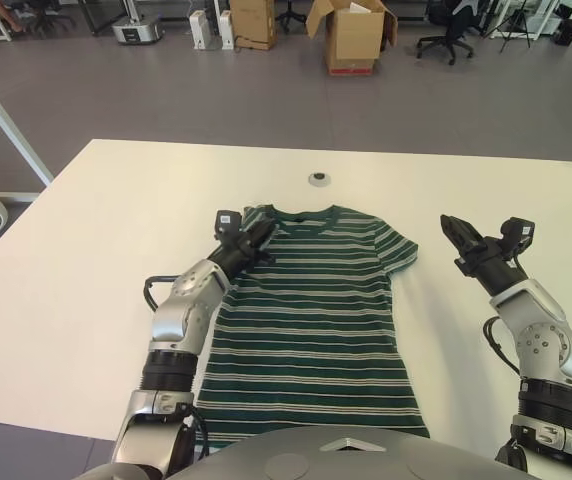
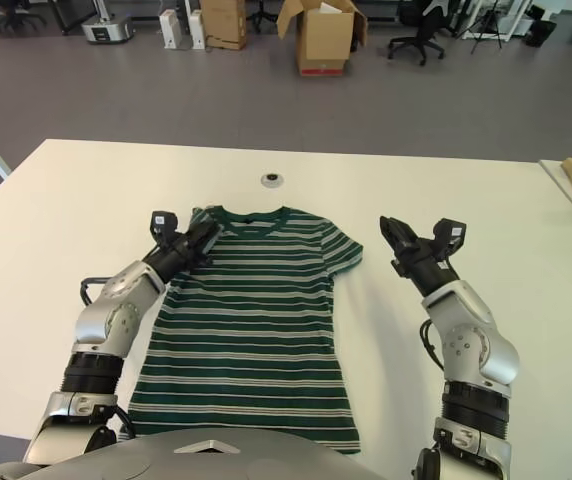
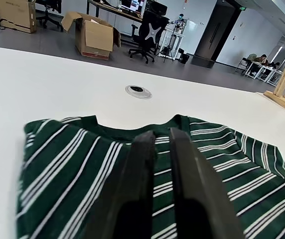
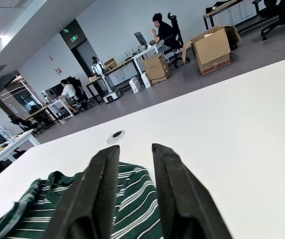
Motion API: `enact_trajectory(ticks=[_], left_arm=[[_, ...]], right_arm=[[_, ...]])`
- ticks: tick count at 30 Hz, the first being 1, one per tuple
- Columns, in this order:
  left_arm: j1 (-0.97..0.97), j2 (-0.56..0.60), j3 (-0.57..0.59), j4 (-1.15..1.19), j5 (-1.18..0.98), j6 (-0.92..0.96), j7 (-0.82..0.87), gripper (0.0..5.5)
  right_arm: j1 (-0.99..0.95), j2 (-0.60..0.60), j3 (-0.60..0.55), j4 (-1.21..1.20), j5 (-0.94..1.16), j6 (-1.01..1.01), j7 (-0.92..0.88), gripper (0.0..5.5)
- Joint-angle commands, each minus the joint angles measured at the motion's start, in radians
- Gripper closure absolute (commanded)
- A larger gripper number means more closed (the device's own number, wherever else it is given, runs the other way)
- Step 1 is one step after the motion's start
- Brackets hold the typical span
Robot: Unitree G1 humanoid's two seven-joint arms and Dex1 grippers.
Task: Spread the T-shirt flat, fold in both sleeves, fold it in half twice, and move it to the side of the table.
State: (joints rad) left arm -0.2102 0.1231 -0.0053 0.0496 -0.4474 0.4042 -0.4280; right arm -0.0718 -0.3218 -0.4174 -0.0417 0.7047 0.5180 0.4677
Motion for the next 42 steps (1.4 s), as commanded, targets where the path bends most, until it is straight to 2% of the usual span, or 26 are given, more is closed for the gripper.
enact_trajectory(ticks=[1, 3, 5, 8, 12, 15, 26, 33, 42], left_arm=[[-0.004, -0.034, 0.002, -0.088, -0.094, 0.075, -0.034, 4.47], [-0.016, -0.059, 0.063, -0.146, -0.202, 0.100, -0.044, 4.47], [-0.085, -0.045, 0.187, -0.143, -0.280, 0.068, -0.011, 4.47], [-0.170, 0.017, 0.282, -0.061, -0.262, 0.001, 0.006, 4.47], [-0.152, 0.029, 0.275, -0.032, -0.217, -0.054, -0.011, 4.47], [-0.134, 0.015, 0.267, -0.038, -0.213, -0.074, -0.010, 4.47], [-0.110, -0.002, 0.268, -0.061, -0.221, -0.094, -0.003, 4.47], [-0.111, -0.006, 0.262, -0.060, -0.216, -0.094, -0.002, 4.43], [-0.100, -0.015, 0.258, -0.063, -0.208, -0.115, 0.009, 4.43]], right_arm=[[0.000, 0.008, 0.010, 0.014, -0.011, -0.013, -0.006, 4.29], [-0.003, 0.010, 0.020, 0.031, -0.028, -0.023, -0.014, 4.29], [-0.040, 0.008, 0.052, 0.106, -0.087, -0.037, -0.051, 4.29], [-0.123, 0.015, 0.090, 0.259, -0.151, -0.054, -0.067, 4.29], [-0.215, 0.008, 0.133, 0.430, -0.202, -0.041, -0.044, 4.29], [-0.224, -0.011, 0.151, 0.462, -0.220, -0.019, -0.014, 4.29], [-0.084, -0.047, 0.167, 0.312, -0.217, 0.087, 0.041, 4.29], [-0.079, -0.021, 0.151, 0.312, -0.213, 0.080, 0.020, 5.45], [-0.205, -0.026, 0.031, 0.283, -0.169, 0.004, -0.064, 5.49]])
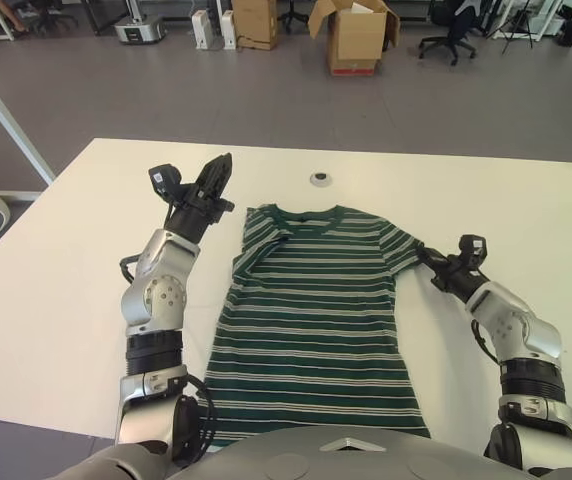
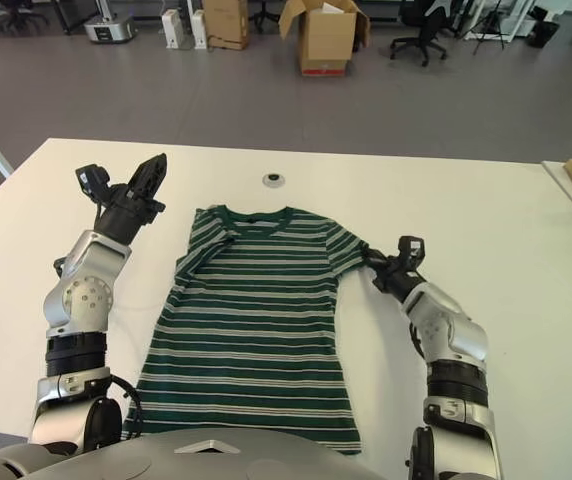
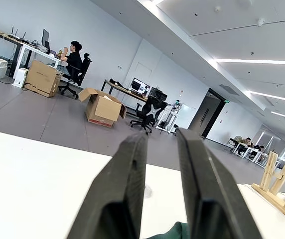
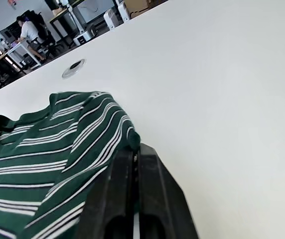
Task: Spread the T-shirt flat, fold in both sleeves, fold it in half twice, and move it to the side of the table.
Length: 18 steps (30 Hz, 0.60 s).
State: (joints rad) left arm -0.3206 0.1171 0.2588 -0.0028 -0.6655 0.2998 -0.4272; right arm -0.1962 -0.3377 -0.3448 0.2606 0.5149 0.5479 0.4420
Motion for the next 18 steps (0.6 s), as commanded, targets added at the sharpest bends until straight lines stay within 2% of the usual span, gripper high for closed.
enact_trajectory(ticks=[1, 3, 8, 12, 18], left_arm=[[0.013, -0.014, -0.009, -0.012, 0.011, -0.013, 0.010, 4.43], [0.018, -0.023, -0.015, -0.017, 0.013, -0.018, 0.013, 4.43], [0.038, -0.046, -0.026, -0.039, 0.014, -0.019, 0.023, 4.43], [0.044, -0.057, -0.034, -0.045, 0.016, -0.020, 0.027, 4.43], [0.063, -0.070, -0.042, -0.062, 0.018, -0.018, 0.033, 4.43]], right_arm=[[-0.101, -0.012, -0.049, -0.028, 0.024, -0.027, -0.045, 5.49], [-0.120, -0.010, -0.048, -0.048, 0.027, -0.020, -0.048, 5.49], [-0.133, 0.039, 0.043, -0.116, 0.010, 0.025, -0.072, 5.49], [-0.189, 0.090, 0.129, -0.079, -0.046, 0.037, -0.129, 5.49], [-0.219, 0.152, 0.191, -0.070, -0.091, 0.073, -0.195, 5.49]])
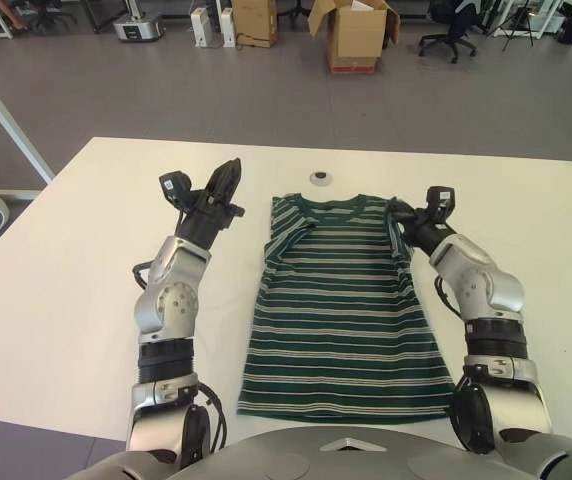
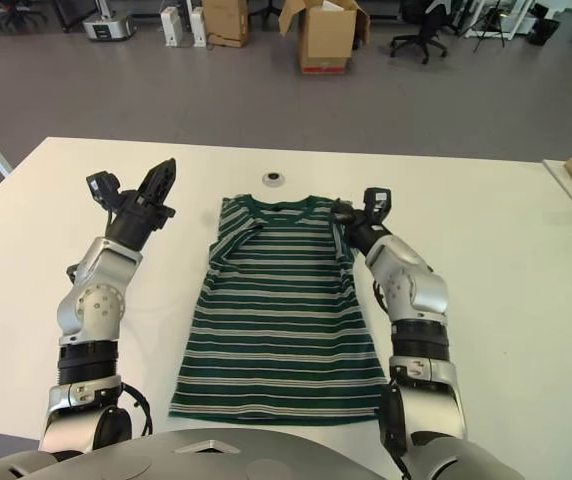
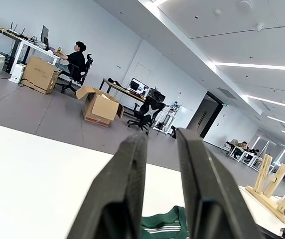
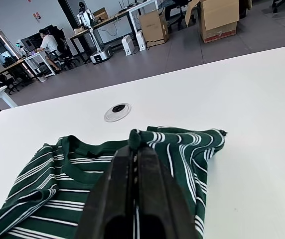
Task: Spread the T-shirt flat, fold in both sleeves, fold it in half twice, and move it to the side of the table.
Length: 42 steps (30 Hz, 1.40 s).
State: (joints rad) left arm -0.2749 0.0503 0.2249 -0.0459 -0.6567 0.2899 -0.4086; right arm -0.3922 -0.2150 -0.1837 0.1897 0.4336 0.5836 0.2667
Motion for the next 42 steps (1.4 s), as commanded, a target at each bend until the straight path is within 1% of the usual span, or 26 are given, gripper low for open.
enact_trajectory(ticks=[1, 3, 5, 9, 11, 15, 16, 17, 18, 19, 20, 22, 23, 24, 25, 27, 28, 29, 31, 32, 34, 38, 42], left_arm=[[0.020, -0.005, -0.008, -0.021, 0.010, -0.009, 0.016, 4.43], [0.024, -0.009, -0.009, -0.023, 0.010, -0.010, 0.019, 4.43], [0.028, -0.010, -0.009, -0.024, 0.010, -0.012, 0.020, 4.43], [0.034, -0.006, -0.009, -0.019, 0.011, -0.014, 0.019, 4.43], [0.036, 0.000, -0.008, -0.017, 0.011, -0.014, 0.016, 4.43], [0.029, 0.025, -0.021, -0.010, 0.028, -0.015, -0.006, 4.43], [0.036, 0.125, -0.082, 0.007, 0.136, -0.059, -0.077, 4.43], [0.056, 0.254, -0.150, 0.043, 0.261, -0.139, -0.182, 4.43], [0.079, 0.384, -0.221, 0.089, 0.398, -0.252, -0.285, 4.43], [0.101, 0.482, -0.269, 0.134, 0.494, -0.351, -0.370, 4.43], [0.122, 0.574, -0.308, 0.191, 0.571, -0.476, -0.451, 4.43], [0.140, 0.703, -0.357, 0.291, 0.656, -0.701, -0.571, 4.43], [0.143, 0.764, -0.388, 0.330, 0.709, -0.851, -0.605, 4.43], [0.149, 0.802, -0.407, 0.357, 0.730, -0.970, -0.634, 4.43], [0.162, 0.827, -0.420, 0.366, 0.718, -1.055, -0.670, 4.27], [0.186, 0.853, -0.439, 0.361, 0.668, -1.156, -0.719, 3.95], [0.191, 0.861, -0.450, 0.373, 0.663, -1.205, -0.723, 3.90], [0.199, 0.866, -0.460, 0.388, 0.682, -1.259, -0.711, 3.73], [0.222, 0.863, -0.471, 0.408, 0.725, -1.351, -0.678, 3.41], [0.232, 0.862, -0.483, 0.410, 0.740, -1.375, -0.671, 3.17], [0.238, 0.859, -0.501, 0.419, 0.771, -1.420, -0.650, 2.83], [0.237, 0.819, -0.527, 0.418, 0.927, -1.506, -0.569, 2.83], [0.241, 0.806, -0.589, 0.394, 0.990, -1.559, -0.516, 2.83]], right_arm=[[-0.020, 0.040, 0.041, -0.005, -0.007, 0.055, -0.018, 5.49], [-0.016, 0.052, 0.062, -0.013, 0.002, 0.089, -0.003, 5.49], [-0.019, 0.063, 0.063, -0.034, 0.032, 0.102, 0.030, 5.11], [-0.034, 0.090, -0.029, -0.111, 0.180, 0.142, 0.080, 4.45], [-0.041, 0.075, -0.077, -0.117, 0.224, 0.167, 0.065, 4.45], [-0.042, 0.044, -0.144, -0.133, 0.247, 0.136, 0.053, 4.45], [0.001, -0.055, -0.116, -0.150, 0.160, 0.084, 0.092, 4.45], [0.074, -0.181, -0.067, -0.173, 0.051, 0.008, 0.164, 4.45], [0.139, -0.285, -0.035, -0.193, -0.034, -0.053, 0.223, 4.45], [0.194, -0.370, 0.001, -0.204, -0.113, -0.123, 0.277, 4.45], [0.263, -0.469, 0.058, -0.207, -0.207, -0.239, 0.359, 4.45], [0.363, -0.591, 0.110, -0.222, -0.296, -0.412, 0.497, 4.45], [0.413, -0.651, 0.128, -0.226, -0.330, -0.525, 0.571, 4.45], [0.447, -0.686, 0.134, -0.230, -0.342, -0.618, 0.627, 4.26], [0.479, -0.719, 0.142, -0.233, -0.349, -0.711, 0.685, 4.15], [0.527, -0.768, 0.150, -0.217, -0.356, -0.889, 0.773, 3.77], [0.540, -0.785, 0.151, -0.190, -0.358, -0.975, 0.804, 3.71], [0.546, -0.807, 0.159, -0.149, -0.374, -1.085, 0.826, 3.52], [0.540, -0.832, 0.175, -0.053, -0.411, -1.277, 0.844, 3.17], [0.533, -0.840, 0.185, -0.007, -0.443, -1.370, 0.837, 2.93], [0.518, -0.844, 0.198, 0.064, -0.489, -1.493, 0.811, 2.56], [0.482, -0.831, 0.207, 0.225, -0.717, -1.826, 0.680, 2.56], [0.472, -0.777, 0.218, 0.305, -0.857, -2.051, 0.559, 2.56]])
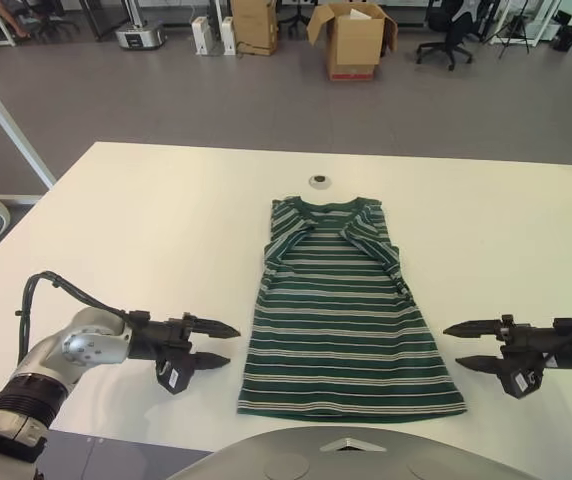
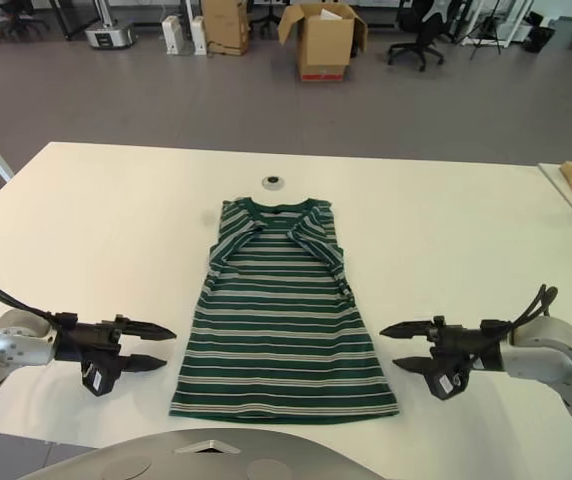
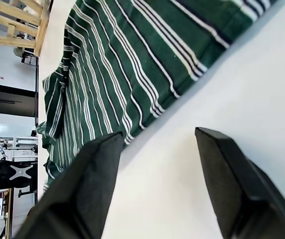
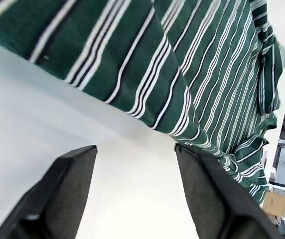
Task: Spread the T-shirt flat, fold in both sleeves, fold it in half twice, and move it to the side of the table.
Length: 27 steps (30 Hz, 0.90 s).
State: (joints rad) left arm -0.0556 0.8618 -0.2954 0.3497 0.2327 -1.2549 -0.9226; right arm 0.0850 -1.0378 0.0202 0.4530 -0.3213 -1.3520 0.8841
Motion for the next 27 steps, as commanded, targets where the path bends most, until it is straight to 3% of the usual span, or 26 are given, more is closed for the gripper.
enact_trajectory(ticks=[1, 7, 13, 17, 19, 23, 27], left_arm=[[0.022, -0.008, -0.081, -0.008, 0.109, -0.017, 0.009, 2.83], [0.005, -0.056, -0.148, 0.017, 0.223, -0.054, 0.088, 2.83], [0.016, -0.076, -0.168, 0.180, 0.461, -0.171, 0.230, 3.98], [-0.009, -0.081, -0.218, 0.289, 0.674, -0.154, 0.392, 4.48], [-0.020, -0.078, -0.261, 0.357, 0.653, -0.149, 0.392, 4.71], [-0.054, -0.062, -0.378, 0.479, 0.633, -0.113, 0.329, 5.04], [-0.037, -0.037, -0.476, 0.538, 0.650, -0.074, 0.296, 5.28]], right_arm=[[-0.011, 0.058, 0.015, 0.050, -0.125, -0.143, -0.083, 2.56], [-0.003, 0.125, 0.072, 0.011, -0.218, -0.182, -0.188, 2.56], [-0.016, 0.115, 0.153, 0.005, -0.265, -0.192, -0.233, 3.69], [-0.015, 0.110, 0.179, 0.015, -0.290, -0.192, -0.255, 4.49], [-0.014, 0.100, 0.204, 0.019, -0.289, -0.179, -0.254, 4.88], [0.014, 0.029, 0.320, -0.049, -0.155, -0.065, -0.207, 5.50], [0.045, -0.067, 0.417, -0.202, 0.085, 0.124, -0.139, 5.50]])
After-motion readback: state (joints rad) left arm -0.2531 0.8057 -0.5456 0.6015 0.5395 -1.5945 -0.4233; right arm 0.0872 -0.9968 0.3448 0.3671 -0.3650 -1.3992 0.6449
